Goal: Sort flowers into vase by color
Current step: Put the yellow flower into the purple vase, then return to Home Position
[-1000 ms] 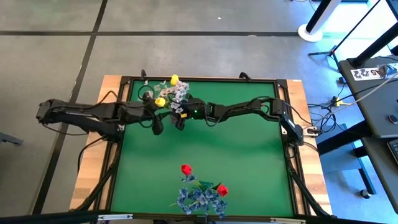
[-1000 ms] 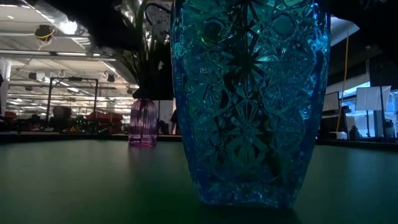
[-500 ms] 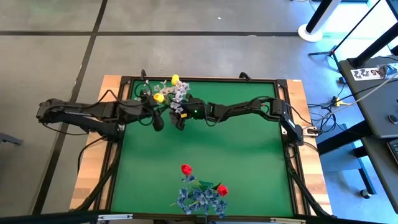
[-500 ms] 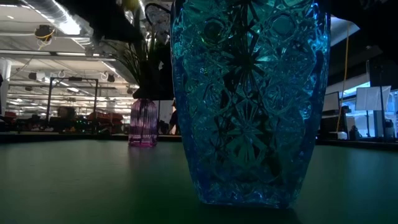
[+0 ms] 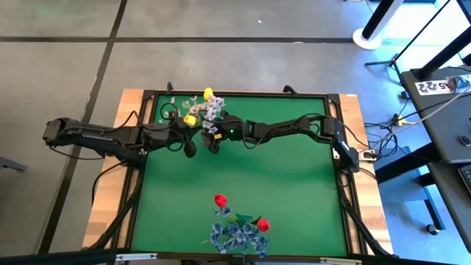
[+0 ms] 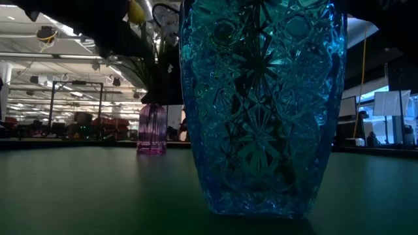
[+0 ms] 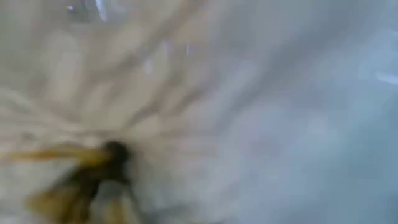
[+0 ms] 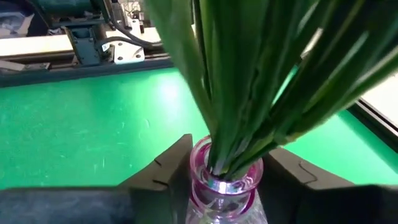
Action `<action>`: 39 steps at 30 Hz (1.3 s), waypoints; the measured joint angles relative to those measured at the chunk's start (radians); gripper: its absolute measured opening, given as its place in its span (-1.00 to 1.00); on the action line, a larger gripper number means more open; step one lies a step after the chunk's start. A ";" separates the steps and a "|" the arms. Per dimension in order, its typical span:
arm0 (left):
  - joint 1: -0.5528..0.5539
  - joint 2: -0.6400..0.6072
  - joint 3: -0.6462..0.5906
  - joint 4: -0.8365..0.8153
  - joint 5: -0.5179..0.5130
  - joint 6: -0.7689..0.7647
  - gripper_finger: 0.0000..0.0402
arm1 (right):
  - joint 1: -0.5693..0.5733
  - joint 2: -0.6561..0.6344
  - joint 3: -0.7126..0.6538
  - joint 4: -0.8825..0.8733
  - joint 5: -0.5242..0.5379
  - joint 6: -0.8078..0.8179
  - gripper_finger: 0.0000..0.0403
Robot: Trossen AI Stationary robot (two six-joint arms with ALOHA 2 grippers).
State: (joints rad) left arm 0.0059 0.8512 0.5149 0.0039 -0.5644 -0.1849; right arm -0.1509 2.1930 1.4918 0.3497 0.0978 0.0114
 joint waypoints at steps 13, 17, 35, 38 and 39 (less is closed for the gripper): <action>-0.010 -0.065 0.279 -0.449 0.199 0.021 -0.21 | 0.000 -0.129 0.000 -0.167 -0.030 -0.061 0.35; -0.055 -0.100 0.309 -0.485 0.224 0.008 -0.17 | 0.001 -0.154 0.000 -0.186 -0.032 -0.070 0.43; -0.224 -0.392 0.110 -0.693 0.182 -0.172 -0.17 | 0.014 -0.442 -0.294 -0.098 -0.017 -0.093 0.29; -0.243 -0.395 0.013 -0.531 0.217 -0.164 -0.17 | 0.056 -0.569 -0.435 -0.016 0.073 -0.136 0.26; -0.249 -0.394 -0.020 -0.475 0.224 -0.158 -0.17 | 0.079 -0.615 -0.486 0.012 0.110 -0.155 0.25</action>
State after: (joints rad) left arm -0.2430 0.4572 0.4948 -0.4708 -0.3408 -0.3424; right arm -0.0719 1.5780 1.0054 0.3613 0.2076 -0.1436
